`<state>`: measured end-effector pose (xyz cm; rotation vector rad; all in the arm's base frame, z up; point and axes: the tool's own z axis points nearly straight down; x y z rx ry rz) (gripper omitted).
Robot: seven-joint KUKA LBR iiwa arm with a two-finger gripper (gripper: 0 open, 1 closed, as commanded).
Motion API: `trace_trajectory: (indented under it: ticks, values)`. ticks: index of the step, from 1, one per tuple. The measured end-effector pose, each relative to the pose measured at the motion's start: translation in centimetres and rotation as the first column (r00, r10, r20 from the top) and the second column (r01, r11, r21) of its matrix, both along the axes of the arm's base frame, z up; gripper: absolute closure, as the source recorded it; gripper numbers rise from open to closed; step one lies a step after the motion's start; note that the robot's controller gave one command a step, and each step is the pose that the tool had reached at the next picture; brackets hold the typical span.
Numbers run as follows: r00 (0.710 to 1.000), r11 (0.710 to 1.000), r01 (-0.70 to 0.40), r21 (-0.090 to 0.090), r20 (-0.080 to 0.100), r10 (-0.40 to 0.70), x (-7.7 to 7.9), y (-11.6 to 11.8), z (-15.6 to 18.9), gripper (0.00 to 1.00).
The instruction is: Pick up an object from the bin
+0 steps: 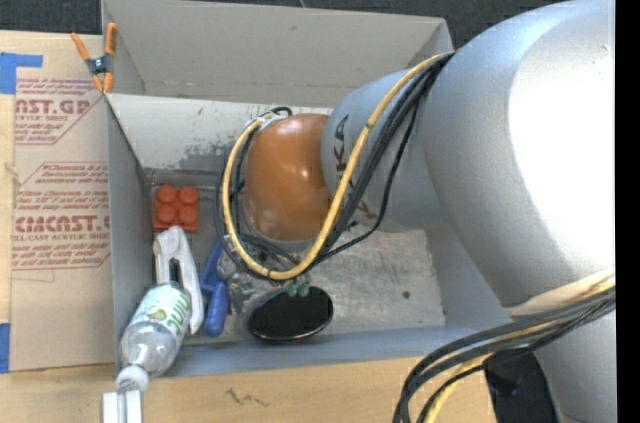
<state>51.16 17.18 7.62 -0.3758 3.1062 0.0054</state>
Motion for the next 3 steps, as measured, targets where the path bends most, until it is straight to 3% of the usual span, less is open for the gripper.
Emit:
trace_trajectory:
  ticks: [1,2,3]
  values:
    - [1.0,1.0,0.0,0.0,0.0,0.0,0.0,0.0,0.1,1.0]
    - [0.986,0.986,0.169,0.0,-0.008,-0.169,-0.3,-1.8,1.6,1.0]
    - [0.978,0.978,0.209,-0.005,-0.012,-0.209,-0.2,-2.0,3.0,1.0]
